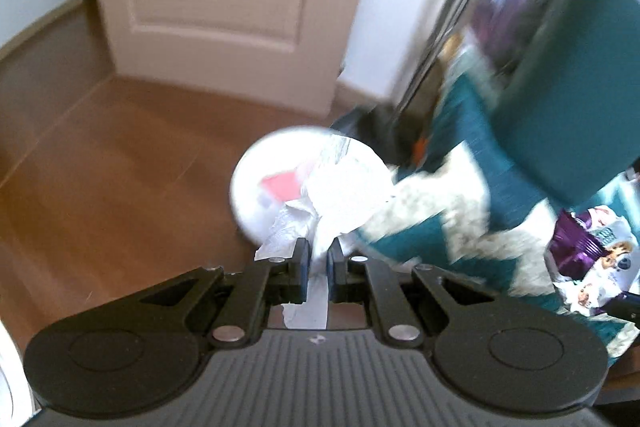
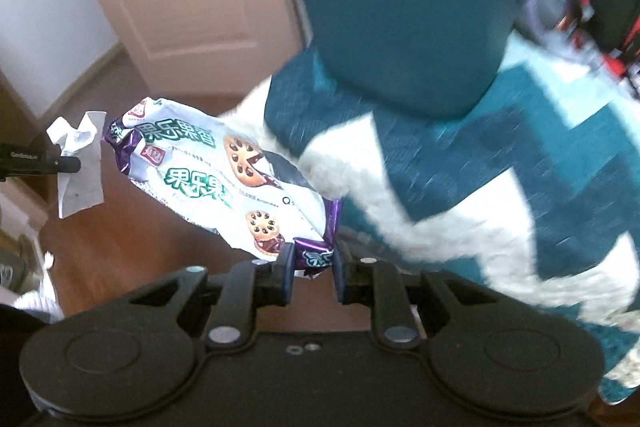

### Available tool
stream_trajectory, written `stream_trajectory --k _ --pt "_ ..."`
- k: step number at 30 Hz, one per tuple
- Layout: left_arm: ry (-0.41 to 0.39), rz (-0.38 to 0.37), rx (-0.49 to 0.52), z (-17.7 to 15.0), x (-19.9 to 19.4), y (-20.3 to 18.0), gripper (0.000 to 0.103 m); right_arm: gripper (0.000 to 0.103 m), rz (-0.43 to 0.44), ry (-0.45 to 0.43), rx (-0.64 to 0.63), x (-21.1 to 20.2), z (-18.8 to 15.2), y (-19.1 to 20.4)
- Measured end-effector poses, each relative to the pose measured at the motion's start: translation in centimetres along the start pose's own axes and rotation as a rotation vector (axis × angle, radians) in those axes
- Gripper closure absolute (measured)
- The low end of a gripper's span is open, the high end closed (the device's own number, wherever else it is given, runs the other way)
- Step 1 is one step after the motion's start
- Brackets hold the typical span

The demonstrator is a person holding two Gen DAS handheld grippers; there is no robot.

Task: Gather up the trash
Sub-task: 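Lift the white tissue and snack bag and carry them over the wastebasket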

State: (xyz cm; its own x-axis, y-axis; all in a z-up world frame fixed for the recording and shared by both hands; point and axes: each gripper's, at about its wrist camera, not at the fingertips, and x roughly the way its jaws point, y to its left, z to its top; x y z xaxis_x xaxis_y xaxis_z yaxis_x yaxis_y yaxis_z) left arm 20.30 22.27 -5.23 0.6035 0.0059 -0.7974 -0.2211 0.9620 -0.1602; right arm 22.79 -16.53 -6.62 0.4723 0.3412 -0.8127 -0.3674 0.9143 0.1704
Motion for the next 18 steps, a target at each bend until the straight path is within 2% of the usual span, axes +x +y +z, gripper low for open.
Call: stream_trajectory --k 10,18 --pt "-0.203 -0.095 0.102 5.7 -8.9 -9.4 0.094 0.084 -0.075 -0.253 0.019 -11.6 5.7 -2.4" --pt "-0.327 -0.179 0.205 10.8 -14.6 -18.5 0.094 0.084 -0.172 -0.383 -0.002 -18.2 10.9 -4.2"
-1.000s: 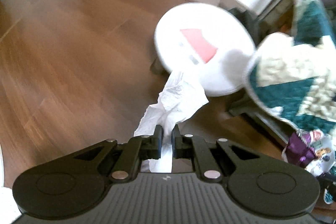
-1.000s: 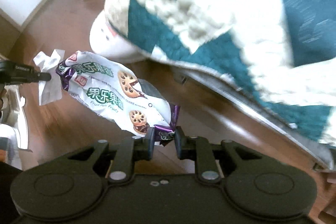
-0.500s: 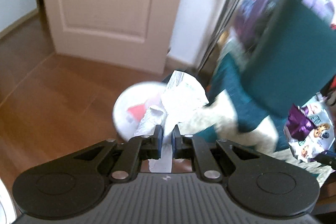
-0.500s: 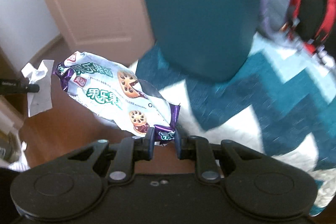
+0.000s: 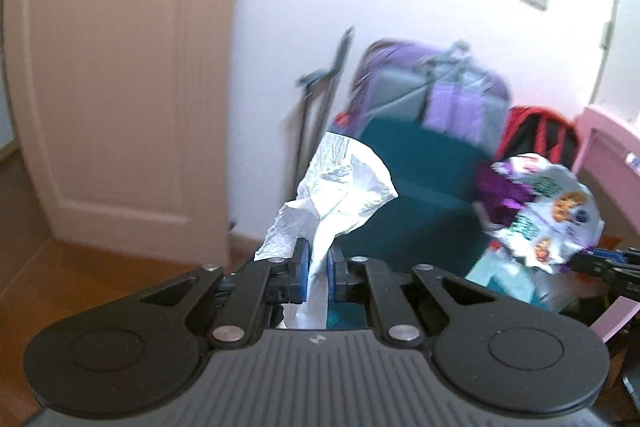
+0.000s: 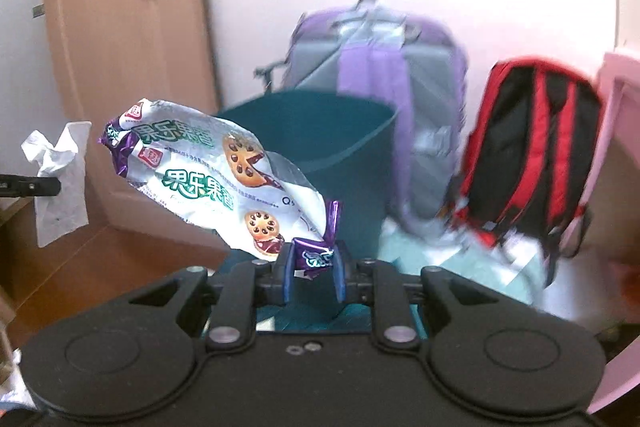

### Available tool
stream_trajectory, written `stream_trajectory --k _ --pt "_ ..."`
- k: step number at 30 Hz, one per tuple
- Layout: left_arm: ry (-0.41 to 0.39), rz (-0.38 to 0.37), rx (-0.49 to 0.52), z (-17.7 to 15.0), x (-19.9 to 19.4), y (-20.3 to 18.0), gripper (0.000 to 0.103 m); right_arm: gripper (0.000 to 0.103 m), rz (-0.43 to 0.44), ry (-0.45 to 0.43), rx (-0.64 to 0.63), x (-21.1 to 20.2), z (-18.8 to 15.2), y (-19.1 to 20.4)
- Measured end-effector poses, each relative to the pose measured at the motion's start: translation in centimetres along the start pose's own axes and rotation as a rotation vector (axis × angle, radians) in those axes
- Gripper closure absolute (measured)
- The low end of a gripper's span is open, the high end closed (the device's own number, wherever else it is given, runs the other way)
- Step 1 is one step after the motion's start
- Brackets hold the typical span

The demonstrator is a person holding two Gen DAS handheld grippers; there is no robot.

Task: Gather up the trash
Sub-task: 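Lift the white tissue and snack bag and carry them over the wastebasket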

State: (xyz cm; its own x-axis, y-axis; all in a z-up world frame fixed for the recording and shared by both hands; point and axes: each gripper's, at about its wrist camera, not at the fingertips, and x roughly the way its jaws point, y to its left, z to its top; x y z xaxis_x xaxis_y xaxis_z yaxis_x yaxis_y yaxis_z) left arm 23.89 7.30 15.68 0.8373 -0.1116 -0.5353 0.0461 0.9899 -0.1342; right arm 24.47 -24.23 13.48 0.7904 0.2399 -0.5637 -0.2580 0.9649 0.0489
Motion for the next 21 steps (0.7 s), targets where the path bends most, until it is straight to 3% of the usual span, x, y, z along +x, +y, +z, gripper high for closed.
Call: stream_trajectory --k 9,13,21 --pt "-0.045 -0.078 0.053 6.4 2.3 -8.0 0.094 0.084 -0.163 -0.07 -0.087 0.7 6.1 -2.5" --pt "-0.027 -0.078 0.098 7.6 4.3 -10.0 0.094 0.084 -0.223 -0.064 -0.169 2.1 7.8 -2.4" --pt "0.011 -0.075 0.149 9.2 9.7 -12.6 0.094 0.084 -0.257 -0.019 -0.314 6.6 9.4 -1.6"
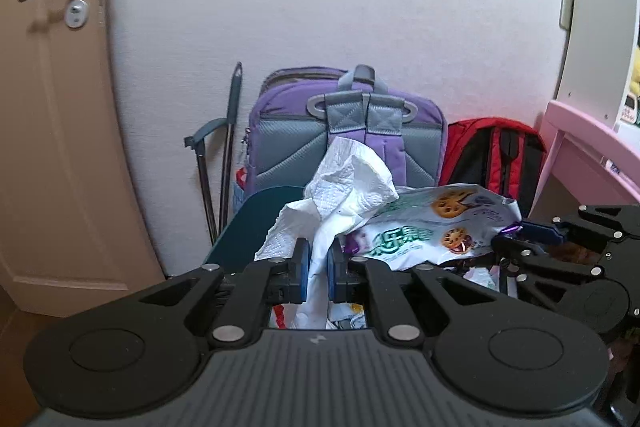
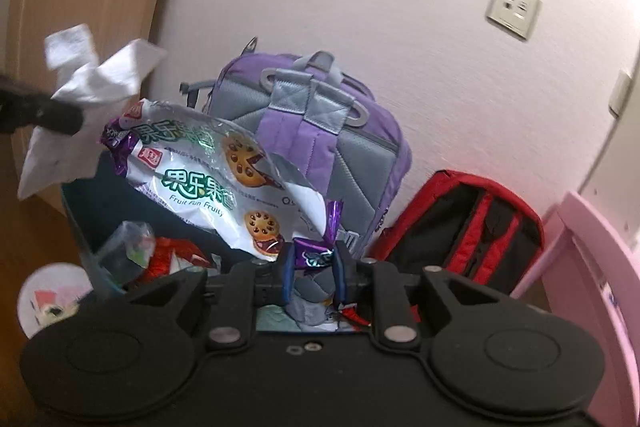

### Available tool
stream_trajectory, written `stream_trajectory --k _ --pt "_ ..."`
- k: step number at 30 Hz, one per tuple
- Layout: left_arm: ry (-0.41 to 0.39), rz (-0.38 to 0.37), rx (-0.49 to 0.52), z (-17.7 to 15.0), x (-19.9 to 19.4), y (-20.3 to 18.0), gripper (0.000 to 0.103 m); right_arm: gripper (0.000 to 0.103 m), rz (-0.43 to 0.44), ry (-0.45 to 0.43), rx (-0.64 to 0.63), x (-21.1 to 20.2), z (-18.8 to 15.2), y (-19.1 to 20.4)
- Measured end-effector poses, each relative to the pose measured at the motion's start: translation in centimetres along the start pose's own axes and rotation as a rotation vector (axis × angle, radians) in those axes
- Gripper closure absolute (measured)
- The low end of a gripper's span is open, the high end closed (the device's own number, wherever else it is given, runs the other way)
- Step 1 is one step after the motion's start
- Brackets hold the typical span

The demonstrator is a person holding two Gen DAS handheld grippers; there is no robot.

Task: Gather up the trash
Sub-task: 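Lift the white tissue and snack bag and carry them over the wastebasket, then open both grippers to drop the tissue and snack bag into the wastebasket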

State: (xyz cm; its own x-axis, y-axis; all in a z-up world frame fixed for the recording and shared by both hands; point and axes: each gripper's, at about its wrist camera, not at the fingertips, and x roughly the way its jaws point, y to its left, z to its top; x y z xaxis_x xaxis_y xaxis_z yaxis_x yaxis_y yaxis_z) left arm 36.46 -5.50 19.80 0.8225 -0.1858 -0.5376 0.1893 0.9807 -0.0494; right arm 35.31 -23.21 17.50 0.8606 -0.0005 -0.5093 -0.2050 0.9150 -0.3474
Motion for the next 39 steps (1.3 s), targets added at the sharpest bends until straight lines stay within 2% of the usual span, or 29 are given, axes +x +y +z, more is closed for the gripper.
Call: stream_trajectory --k 5,12,20,25,27,30,31,32,39 --pt "0.051 0.008 0.005 -0.2 3.8 0.1 0.094 0.084 0.007 0.014 -0.092 3.0 0.7 1.5" --pt "0.137 0.033 0.017 -1.2 8.6 1.0 0.094 0.084 0.074 0.037 -0.141 6.4 1.2 3.5" --pt "0.244 0.01 -0.011 -2.2 12.6 2.3 0.094 0.08 0.156 0.054 -0.139 8.7 1.5 4.9" --pt "0.256 0.004 -0.009 -2.6 13.3 2.0 0.092 0.075 0.205 0.072 -0.105 9.4 1.0 5.1" --pt "0.263 0.004 -0.008 -2.8 13.5 1.9 0.087 0.072 0.222 0.078 -0.082 9.4 0.9 5.0" --pt "0.258 0.007 -0.012 -3.1 13.3 1.8 0.058 0.069 0.239 0.076 -0.053 9.2 0.7 4.6" --pt "0.246 0.011 -0.011 -3.1 13.0 1.7 0.042 0.068 0.246 0.073 -0.041 9.1 0.6 4.5" --pt "0.231 0.014 -0.011 -3.1 12.7 1.7 0.033 0.066 0.252 0.07 -0.031 8.9 0.6 4.3" --pt "0.193 0.003 -0.017 -2.9 10.2 1.3 0.032 0.055 0.285 0.052 0.05 6.8 0.0 2.8"
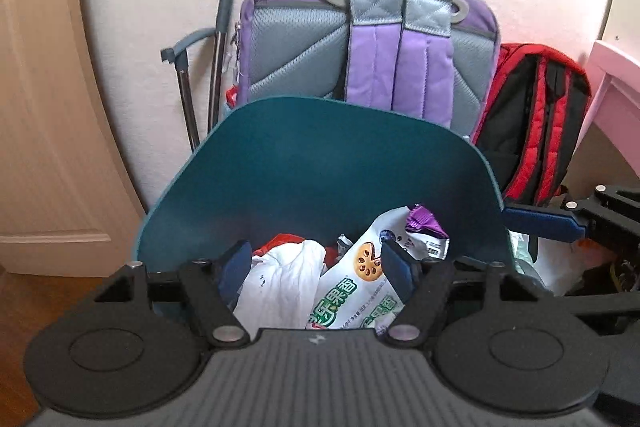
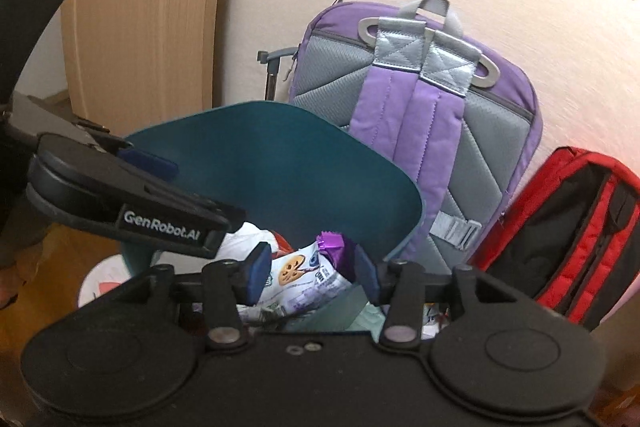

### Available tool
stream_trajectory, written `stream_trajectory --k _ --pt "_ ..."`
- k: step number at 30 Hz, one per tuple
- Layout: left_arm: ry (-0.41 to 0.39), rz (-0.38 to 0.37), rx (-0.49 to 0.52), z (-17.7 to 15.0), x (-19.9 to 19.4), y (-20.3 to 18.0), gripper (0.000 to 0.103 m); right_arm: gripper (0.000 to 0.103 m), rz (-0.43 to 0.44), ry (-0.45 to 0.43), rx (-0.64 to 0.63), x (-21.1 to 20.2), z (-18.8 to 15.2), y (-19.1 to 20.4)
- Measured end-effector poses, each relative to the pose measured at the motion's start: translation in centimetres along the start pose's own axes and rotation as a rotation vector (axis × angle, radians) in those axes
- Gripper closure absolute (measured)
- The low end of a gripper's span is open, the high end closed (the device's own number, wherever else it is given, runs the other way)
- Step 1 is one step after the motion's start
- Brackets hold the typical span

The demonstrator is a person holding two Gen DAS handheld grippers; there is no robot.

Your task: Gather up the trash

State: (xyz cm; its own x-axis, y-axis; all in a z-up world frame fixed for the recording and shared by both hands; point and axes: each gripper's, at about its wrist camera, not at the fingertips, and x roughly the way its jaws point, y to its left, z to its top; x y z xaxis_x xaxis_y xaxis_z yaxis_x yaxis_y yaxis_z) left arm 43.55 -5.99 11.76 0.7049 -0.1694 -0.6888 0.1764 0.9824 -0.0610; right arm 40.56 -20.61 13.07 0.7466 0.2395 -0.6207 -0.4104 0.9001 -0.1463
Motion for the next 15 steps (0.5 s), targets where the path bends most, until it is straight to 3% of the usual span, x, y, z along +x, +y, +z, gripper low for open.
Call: stream_trajectory --k 3,15 --pt "-0.021 -0.005 -0.004 -0.3 -1.5 -0.1 0.025 0.053 0.009 -0.015 0.03 -1.2 -0.2 -0.3" --pt "-0.094 -0.025 0.004 -3.2 -8.5 -1.2 0.021 0.051 0.057 -0.107 0.147 -7.9 -2.6 -0.6"
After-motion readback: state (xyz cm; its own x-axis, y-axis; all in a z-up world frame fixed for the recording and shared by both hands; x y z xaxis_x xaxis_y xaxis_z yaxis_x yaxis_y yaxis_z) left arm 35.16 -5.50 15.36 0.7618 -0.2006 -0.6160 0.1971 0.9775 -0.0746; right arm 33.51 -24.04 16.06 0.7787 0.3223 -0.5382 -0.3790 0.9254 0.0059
